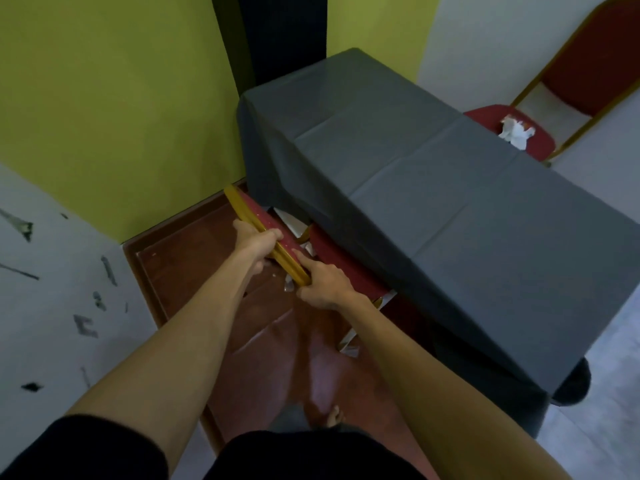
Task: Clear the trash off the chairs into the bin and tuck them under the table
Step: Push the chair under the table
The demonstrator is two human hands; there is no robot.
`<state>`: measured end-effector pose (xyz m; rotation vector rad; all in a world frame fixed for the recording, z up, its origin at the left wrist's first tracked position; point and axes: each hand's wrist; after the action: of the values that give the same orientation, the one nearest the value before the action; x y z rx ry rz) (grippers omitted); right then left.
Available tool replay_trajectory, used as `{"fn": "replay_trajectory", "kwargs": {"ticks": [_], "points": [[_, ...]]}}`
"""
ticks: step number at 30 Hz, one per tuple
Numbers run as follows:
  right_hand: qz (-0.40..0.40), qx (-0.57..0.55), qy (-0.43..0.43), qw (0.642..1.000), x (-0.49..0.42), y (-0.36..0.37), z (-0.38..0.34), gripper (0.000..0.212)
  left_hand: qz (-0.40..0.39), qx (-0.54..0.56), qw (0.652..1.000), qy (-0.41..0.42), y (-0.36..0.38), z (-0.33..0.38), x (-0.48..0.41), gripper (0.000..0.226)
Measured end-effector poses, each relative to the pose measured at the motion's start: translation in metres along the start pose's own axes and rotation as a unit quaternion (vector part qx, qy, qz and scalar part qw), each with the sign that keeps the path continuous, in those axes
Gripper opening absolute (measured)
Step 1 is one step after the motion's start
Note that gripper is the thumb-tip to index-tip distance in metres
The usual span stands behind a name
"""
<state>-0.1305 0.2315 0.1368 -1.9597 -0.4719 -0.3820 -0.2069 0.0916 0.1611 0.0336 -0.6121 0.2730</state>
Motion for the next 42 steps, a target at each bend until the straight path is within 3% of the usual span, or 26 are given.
{"fn": "replay_trajectory", "kwargs": {"ticks": [9, 14, 21, 35, 40, 42], "points": [[-0.002, -0.035, 0.048, 0.998, -0.022, -0.025, 0.022, 0.088, -0.038, 0.007, 0.999, -0.005, 0.041, 0.019, -0.012, 0.058], [-0.002, -0.028, 0.052, 0.998, -0.029, -0.030, 0.025, 0.085, -0.041, 0.014, 0.999, -0.004, 0.050, 0.022, -0.017, 0.073], [0.002, -0.027, 0.059, 0.998, -0.032, -0.030, 0.025, 0.081, -0.043, 0.020, 0.999, 0.002, 0.048, 0.024, -0.018, 0.061], [-0.004, -0.073, 0.097, 0.993, -0.019, -0.022, 0.016, 0.087, -0.058, 0.013, 0.998, 0.004, 0.039, 0.015, 0.001, 0.061], [-0.011, -0.081, 0.103, 0.991, -0.015, -0.021, 0.013, 0.085, -0.064, 0.011, 0.998, -0.006, 0.035, 0.014, 0.004, 0.042], [-0.013, -0.087, 0.106, 0.990, -0.014, -0.022, 0.012, 0.086, -0.069, 0.011, 0.997, -0.010, 0.034, 0.014, 0.003, 0.048]]}}
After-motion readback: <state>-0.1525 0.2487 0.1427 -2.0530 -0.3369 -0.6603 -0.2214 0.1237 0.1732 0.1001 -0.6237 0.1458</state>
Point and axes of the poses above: each hand's wrist, its own x-axis away from the middle knuckle, its own y-axis out of the palm, z = x × y, and after that the axes turned 12 degrees about x, right-handed
